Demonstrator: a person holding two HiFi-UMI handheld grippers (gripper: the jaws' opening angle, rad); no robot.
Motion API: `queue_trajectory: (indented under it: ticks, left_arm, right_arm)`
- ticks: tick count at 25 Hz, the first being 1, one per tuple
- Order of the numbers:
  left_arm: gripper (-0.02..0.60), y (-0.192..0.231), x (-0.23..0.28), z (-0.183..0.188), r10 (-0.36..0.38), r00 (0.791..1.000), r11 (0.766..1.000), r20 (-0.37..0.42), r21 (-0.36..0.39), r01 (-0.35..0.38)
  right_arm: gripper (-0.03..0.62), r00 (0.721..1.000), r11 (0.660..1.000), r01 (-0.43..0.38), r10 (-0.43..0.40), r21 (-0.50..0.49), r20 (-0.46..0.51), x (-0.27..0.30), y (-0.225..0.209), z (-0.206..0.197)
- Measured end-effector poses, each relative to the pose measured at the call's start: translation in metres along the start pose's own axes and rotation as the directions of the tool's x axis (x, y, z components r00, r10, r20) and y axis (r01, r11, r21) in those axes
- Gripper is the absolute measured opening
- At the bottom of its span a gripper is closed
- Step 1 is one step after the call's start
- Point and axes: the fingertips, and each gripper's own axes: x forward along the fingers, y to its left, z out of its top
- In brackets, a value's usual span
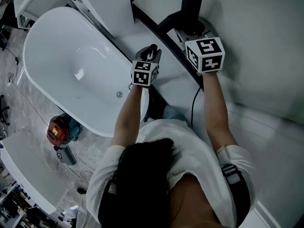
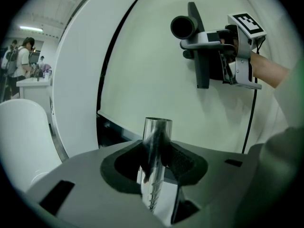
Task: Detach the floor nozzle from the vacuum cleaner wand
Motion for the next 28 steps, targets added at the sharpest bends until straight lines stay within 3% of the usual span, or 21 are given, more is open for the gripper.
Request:
queue_trajectory:
  ticks: [13, 17, 28]
  left_arm:
    - [0.156, -0.004, -0.009, 0.008, 0.015, 0.999, 0.999, 0.029, -0.05, -0.014]
    - [0.169, -0.004, -0.023, 0.01, 0.026, 0.998, 0.993, 0.059, -0.118, -0.019]
    - [0.176, -0.01, -0.077, 0.03, 0.044, 0.985, 0.996, 0.17, -0.084, -0.03]
  right_arm:
    - [0.219, 0.999, 0.984, -0.012, 0.003, 0.18, 0.049, -0.021, 0.023, -0.009]
    - [0.219, 0.999, 0.979, 0.001, -0.011, 0.206, 0.049, -0.032, 0.025, -0.012]
    - [0.219, 0.994, 0.965, 0.054, -0.077, 0.258, 0.08, -0.059, 0.036, -0.019]
